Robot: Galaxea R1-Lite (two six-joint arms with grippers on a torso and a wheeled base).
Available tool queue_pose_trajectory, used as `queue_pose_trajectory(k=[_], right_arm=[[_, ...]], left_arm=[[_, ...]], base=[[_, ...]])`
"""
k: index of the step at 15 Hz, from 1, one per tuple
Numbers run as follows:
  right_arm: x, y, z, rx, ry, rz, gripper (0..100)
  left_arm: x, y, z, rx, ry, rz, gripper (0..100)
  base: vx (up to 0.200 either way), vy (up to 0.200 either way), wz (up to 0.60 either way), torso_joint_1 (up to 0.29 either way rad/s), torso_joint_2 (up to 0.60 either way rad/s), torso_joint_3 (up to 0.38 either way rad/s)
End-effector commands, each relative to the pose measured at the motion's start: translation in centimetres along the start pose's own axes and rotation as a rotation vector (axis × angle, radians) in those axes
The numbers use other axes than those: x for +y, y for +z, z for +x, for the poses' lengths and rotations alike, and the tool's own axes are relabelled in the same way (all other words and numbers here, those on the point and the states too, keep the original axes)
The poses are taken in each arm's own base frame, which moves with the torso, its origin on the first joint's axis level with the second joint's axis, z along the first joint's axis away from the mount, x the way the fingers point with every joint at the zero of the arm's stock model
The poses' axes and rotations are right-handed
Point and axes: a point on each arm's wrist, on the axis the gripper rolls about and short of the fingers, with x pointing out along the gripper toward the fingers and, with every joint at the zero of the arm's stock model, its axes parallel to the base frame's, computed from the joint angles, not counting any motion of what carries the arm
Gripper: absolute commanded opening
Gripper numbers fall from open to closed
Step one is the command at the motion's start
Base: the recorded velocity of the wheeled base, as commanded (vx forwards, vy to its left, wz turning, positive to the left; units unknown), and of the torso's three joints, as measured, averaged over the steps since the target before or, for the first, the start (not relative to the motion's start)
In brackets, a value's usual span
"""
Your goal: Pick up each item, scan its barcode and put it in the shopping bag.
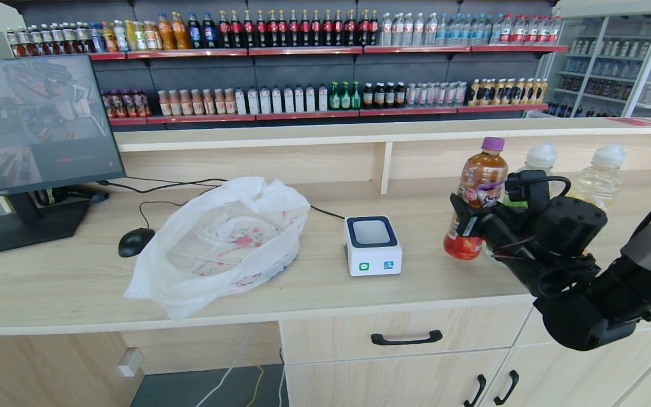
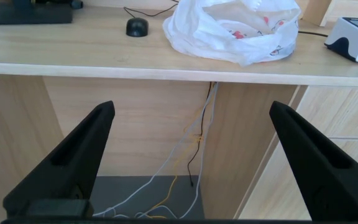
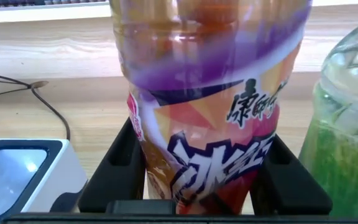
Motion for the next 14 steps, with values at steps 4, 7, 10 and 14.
queue_pose_trajectory(k=[4, 7, 10, 14], right_arm=[[-0.6, 5.2, -6.7, -0.048, 0.0, -0.028, 0], [-1.3, 7.1, -11.0, -0.071, -0.006, -0.026, 0], [-1.8, 8.2, -14.3, -0.093, -0.017, -0.029, 0], [-2.7, 7.9, -16.3, -0.077, -0.051, -0.017, 0]], left_arm=[[0.0, 0.0, 0.0, 0.0, 0.002, 0.0, 100], [0.0, 0.0, 0.0, 0.0, 0.0, 0.0, 100], [0.0, 0.0, 0.0, 0.0, 0.0, 0.0, 100], [0.0, 0.0, 0.0, 0.0, 0.0, 0.0, 100]], base=[[0.0, 0.0, 0.0, 0.0, 0.0, 0.0], [0.0, 0.0, 0.0, 0.0, 0.0, 0.0], [0.0, 0.0, 0.0, 0.0, 0.0, 0.0], [0.0, 0.0, 0.0, 0.0, 0.0, 0.0]])
